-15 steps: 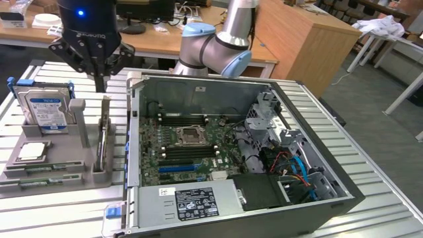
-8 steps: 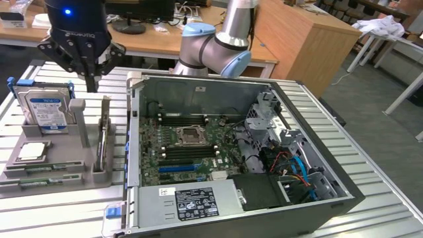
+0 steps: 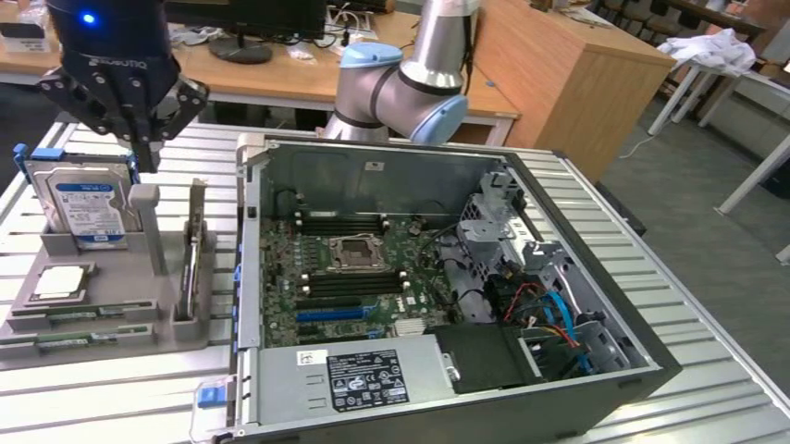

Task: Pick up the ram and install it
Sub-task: 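Reach for the ram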

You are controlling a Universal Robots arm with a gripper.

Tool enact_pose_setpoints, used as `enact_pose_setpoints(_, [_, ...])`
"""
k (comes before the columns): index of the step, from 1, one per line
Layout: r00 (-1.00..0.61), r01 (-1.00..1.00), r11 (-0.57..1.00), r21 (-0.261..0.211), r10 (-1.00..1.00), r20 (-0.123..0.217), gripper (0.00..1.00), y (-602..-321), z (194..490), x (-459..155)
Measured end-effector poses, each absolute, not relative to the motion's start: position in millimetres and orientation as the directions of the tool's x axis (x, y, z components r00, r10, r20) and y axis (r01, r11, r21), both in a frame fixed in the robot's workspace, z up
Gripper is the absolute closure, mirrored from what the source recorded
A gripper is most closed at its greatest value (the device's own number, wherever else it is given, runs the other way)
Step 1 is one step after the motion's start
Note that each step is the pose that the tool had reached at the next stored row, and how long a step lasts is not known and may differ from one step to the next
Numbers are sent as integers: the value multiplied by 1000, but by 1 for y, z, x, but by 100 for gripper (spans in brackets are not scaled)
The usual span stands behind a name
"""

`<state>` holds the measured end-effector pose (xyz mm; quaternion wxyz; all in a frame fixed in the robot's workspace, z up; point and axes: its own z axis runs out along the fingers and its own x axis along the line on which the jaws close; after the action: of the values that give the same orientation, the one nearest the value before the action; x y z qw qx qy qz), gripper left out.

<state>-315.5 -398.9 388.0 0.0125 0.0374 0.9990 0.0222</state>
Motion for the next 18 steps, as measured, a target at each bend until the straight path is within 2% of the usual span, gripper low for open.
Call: enact_pose_setpoints(18, [-997, 74, 996, 45, 75, -23, 89, -399, 385, -366])
